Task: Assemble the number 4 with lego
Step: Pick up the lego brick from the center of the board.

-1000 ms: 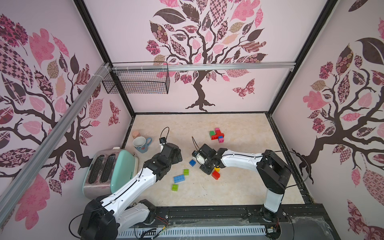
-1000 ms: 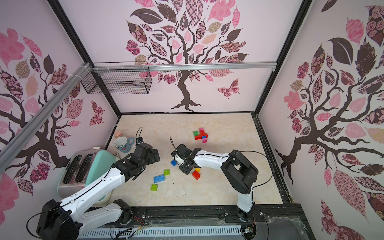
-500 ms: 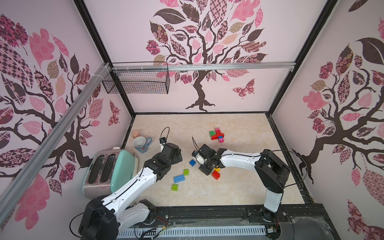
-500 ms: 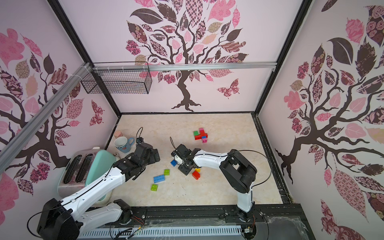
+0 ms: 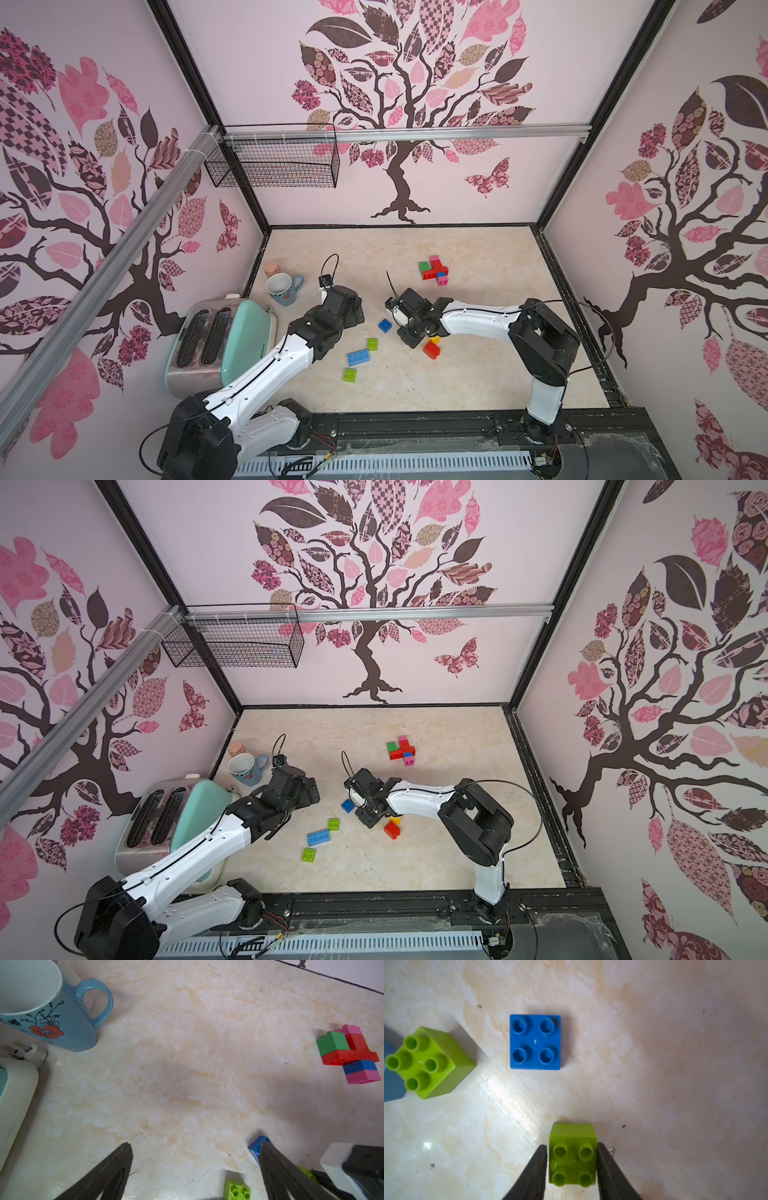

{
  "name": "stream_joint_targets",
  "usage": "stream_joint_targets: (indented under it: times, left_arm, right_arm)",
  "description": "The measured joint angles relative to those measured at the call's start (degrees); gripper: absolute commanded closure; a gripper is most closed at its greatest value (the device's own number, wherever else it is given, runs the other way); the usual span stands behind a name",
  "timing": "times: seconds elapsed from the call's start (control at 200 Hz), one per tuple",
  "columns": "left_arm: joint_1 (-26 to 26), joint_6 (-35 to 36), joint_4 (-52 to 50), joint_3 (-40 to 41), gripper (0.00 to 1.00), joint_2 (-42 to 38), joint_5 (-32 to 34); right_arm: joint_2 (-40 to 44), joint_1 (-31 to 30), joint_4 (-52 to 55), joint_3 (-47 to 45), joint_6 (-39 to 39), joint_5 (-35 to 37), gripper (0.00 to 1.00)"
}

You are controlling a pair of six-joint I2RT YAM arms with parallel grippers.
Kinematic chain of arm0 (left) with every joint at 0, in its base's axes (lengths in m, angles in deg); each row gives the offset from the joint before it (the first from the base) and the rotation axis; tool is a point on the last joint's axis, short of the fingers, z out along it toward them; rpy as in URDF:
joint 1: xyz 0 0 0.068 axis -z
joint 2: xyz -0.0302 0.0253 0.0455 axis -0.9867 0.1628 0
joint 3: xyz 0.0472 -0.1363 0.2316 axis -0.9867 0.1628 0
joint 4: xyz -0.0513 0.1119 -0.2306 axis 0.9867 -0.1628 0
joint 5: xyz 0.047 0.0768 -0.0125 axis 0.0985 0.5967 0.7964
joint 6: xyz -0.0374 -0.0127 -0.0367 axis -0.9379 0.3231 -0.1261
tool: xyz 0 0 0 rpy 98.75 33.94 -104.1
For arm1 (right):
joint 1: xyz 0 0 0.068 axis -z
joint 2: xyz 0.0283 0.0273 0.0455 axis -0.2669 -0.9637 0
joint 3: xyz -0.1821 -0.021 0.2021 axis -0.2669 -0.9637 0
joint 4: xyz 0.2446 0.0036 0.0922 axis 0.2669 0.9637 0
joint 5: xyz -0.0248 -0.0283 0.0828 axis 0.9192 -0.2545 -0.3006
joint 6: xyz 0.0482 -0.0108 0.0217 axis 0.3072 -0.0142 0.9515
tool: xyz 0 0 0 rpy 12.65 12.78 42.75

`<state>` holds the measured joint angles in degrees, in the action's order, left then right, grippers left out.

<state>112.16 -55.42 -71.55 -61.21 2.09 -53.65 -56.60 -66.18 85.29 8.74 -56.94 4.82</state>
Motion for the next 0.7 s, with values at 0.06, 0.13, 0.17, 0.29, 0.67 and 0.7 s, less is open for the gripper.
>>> stream_joint_targets:
  times: [0.06,0.13,0.17,0.29,0.67,0.7]
  left_arm:
    - [0.0,0.0,0.0,0.0,0.02,0.0,0.0]
    - [0.0,0.0,0.0,0.0,0.02,0.0,0.0]
    - [-0.1,0.0,0.0,0.0,0.02,-0.1,0.0]
    - [-1.0,0.0,-0.5,0.0,0.02,-0.7,-0.4]
    - [-20.5,-5.8,-3.3,4.9,0.02,-10.1,-9.7]
    - [-22.4,-6.3,-3.6,5.7,0.02,-11.3,-10.7]
  right_arm:
    - [0.0,0.0,-0.1,0.0,0.3,0.3,0.67]
    - [0.0,0.0,-0.2,0.0,0.7,0.5,0.74]
    - [0.0,0.0,-0.2,0.0,0.9,0.8,0.78]
    - [0.5,-0.2,-0.3,-0.3,0.7,1.2,0.92]
    - [6.9,-11.3,-2.7,7.9,1.1,1.2,1.0]
    - [7.2,-12.2,-4.5,8.5,1.6,0.8,1.0]
